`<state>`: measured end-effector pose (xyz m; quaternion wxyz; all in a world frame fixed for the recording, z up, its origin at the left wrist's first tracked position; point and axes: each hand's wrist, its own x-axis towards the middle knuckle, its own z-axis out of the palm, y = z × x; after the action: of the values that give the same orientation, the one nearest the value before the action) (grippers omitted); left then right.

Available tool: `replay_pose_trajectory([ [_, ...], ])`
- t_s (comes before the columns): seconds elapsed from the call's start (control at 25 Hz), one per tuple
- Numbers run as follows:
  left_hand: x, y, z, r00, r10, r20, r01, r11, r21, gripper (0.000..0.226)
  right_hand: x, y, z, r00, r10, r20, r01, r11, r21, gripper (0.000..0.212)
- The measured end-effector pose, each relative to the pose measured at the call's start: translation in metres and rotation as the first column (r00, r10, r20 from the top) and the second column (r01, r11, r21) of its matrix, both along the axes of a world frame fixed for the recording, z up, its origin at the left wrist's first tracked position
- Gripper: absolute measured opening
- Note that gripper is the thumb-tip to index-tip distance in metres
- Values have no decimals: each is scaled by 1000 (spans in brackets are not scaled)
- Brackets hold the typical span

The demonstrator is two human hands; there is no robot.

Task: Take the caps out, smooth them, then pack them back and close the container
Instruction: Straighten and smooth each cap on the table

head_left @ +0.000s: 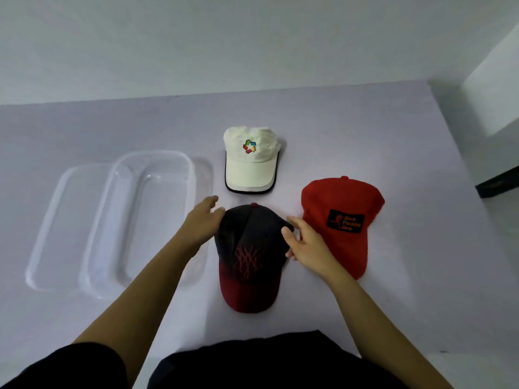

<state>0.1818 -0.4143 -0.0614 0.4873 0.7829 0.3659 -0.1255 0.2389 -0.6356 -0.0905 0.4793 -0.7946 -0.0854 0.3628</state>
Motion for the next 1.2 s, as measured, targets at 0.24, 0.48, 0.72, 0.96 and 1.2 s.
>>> replay_pose_trajectory([
  [0.24, -23, -13, -26, 986, 162, -43, -168, 937, -307, 37, -2, 24, -22, 982, -178, -65, 179, 984, 17, 17],
  [0.48, -28, -10, -30, 956, 292, 27, -261, 888, -378, 28, 5, 23, -48, 925, -308, -223, 331, 941, 69, 31],
  [0.72, -27, -10, -30, 947, 321, 10, -293, 877, -381, 24, 10, 18, -48, 968, -241, -66, 241, 970, -18, 30],
  [0.96, -30, -12, -31, 953, 302, 35, -272, 898, -345, 17, 5, 13, -40, 976, -215, 27, 217, 975, -52, 23],
  [1.2, -42, -19, -32, 967, 246, -67, -254, 909, -329, 50, -32, -1, -34, 990, -131, 49, 135, 987, -89, 75],
])
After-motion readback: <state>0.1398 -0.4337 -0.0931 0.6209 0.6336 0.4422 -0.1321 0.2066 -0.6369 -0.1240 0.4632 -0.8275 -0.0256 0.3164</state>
